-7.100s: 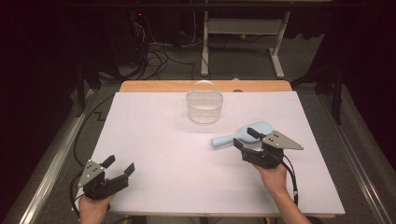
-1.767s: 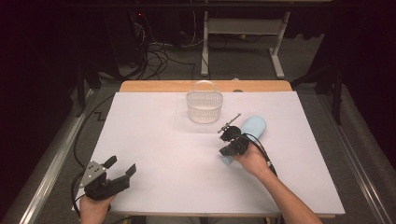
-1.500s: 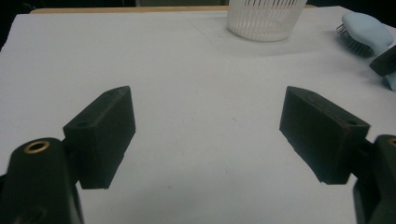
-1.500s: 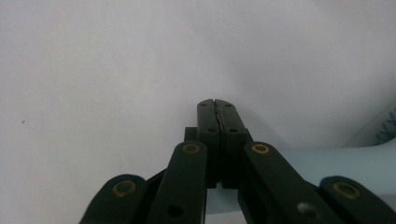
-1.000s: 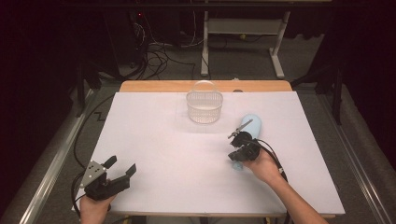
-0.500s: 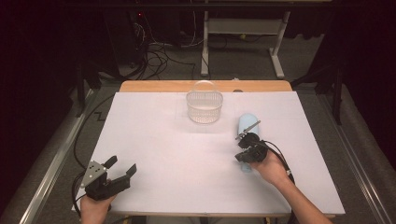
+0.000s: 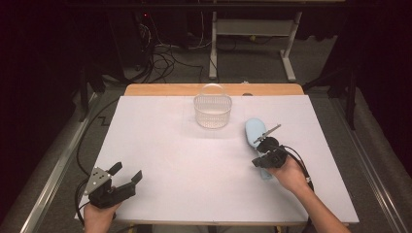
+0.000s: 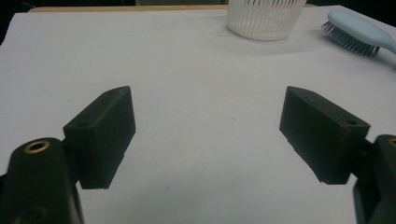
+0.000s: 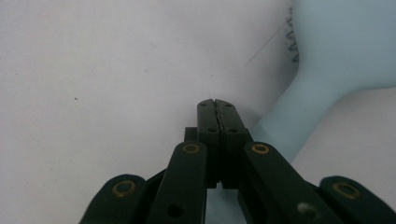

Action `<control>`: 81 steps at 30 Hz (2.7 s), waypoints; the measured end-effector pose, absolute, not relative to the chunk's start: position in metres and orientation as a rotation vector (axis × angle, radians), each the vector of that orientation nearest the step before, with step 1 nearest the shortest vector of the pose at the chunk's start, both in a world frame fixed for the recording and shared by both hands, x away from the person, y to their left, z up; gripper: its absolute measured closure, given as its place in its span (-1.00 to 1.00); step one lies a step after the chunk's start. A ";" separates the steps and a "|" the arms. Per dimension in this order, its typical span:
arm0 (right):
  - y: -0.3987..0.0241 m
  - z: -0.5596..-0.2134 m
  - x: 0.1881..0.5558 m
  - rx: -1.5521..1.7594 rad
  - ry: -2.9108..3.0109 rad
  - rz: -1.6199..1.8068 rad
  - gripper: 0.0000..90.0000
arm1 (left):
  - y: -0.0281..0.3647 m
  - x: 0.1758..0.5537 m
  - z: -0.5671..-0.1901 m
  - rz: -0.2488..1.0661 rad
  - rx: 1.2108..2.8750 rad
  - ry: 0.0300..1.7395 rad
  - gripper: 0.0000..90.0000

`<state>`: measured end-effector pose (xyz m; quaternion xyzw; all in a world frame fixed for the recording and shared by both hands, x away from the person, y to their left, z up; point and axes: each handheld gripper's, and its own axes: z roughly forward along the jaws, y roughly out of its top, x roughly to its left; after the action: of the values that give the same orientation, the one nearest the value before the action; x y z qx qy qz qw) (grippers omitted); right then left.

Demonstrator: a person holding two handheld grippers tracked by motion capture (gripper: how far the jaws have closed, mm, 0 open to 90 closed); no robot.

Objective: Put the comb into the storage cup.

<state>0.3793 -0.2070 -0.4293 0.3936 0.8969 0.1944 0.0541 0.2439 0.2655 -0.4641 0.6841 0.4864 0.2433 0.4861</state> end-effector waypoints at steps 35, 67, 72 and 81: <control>-0.232 -0.427 0.389 1.295 2.606 0.532 1.00 | 0.265 0.244 -0.464 0.591 1.665 1.186 -0.60; -0.243 -0.408 0.387 1.288 2.510 0.665 0.54 | 0.264 0.245 -0.465 0.589 1.666 1.186 -0.60; -0.244 -0.411 0.395 1.318 2.493 0.621 0.31 | 0.264 0.245 -0.465 0.588 1.666 1.186 -0.60; -0.241 -0.425 0.408 1.346 2.501 0.522 0.20 | 0.264 0.245 -0.465 0.587 1.668 1.187 -0.60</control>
<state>0.4076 -0.2410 -0.4246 0.4623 0.8591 0.1793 0.1267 0.2452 0.2642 -0.4648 0.6851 0.4874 0.2411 0.4848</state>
